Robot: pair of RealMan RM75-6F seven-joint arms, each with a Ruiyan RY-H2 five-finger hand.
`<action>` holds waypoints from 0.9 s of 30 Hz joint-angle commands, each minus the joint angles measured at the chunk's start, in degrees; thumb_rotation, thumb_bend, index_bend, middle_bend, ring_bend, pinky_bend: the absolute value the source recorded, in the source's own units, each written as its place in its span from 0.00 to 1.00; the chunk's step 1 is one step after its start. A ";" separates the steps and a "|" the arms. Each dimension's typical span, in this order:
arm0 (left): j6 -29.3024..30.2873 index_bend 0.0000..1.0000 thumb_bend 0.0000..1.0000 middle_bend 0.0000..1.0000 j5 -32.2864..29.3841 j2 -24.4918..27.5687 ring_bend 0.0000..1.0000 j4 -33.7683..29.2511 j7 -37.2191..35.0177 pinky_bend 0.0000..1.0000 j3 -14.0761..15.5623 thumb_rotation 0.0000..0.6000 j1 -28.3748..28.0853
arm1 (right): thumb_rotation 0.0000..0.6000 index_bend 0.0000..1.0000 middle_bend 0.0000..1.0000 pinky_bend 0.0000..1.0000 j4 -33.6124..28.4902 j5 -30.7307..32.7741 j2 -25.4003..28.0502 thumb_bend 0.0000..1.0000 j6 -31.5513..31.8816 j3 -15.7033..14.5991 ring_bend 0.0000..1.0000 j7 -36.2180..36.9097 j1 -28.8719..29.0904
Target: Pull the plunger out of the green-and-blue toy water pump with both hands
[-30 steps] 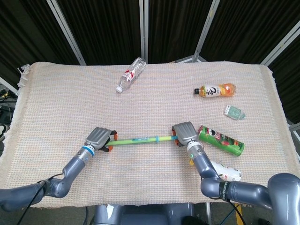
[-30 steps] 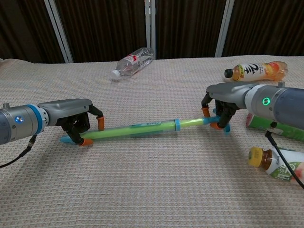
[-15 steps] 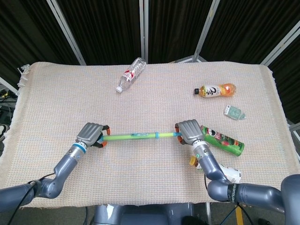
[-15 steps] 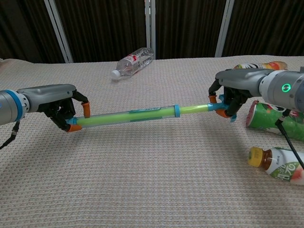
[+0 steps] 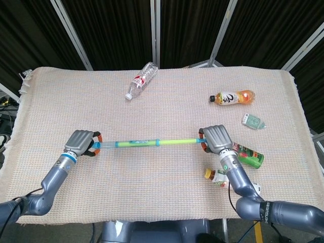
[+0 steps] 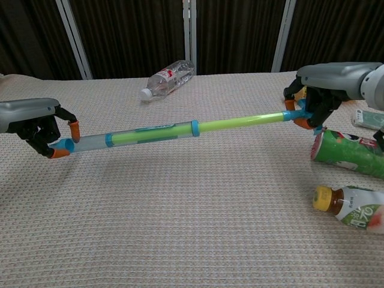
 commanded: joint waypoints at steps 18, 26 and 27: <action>-0.10 0.84 0.57 0.89 2.12 3.13 0.83 6.62 -6.63 1.00 2.22 1.00 3.83 | 1.00 0.72 1.00 1.00 -1.19 -3.33 6.00 0.50 -0.41 -0.64 1.00 4.09 -2.40; -1.09 0.84 0.57 0.89 3.10 2.58 0.83 9.12 -8.48 1.00 2.36 1.00 4.18 | 1.00 0.72 1.00 1.00 -1.08 -4.14 6.19 0.50 -0.58 -0.72 1.00 5.20 -2.80; -1.15 0.84 0.57 0.89 3.23 2.46 0.83 9.28 -8.63 1.00 2.34 1.00 4.18 | 1.00 0.72 1.00 1.00 -1.04 -4.20 6.14 0.50 -0.59 -0.76 1.00 5.20 -2.81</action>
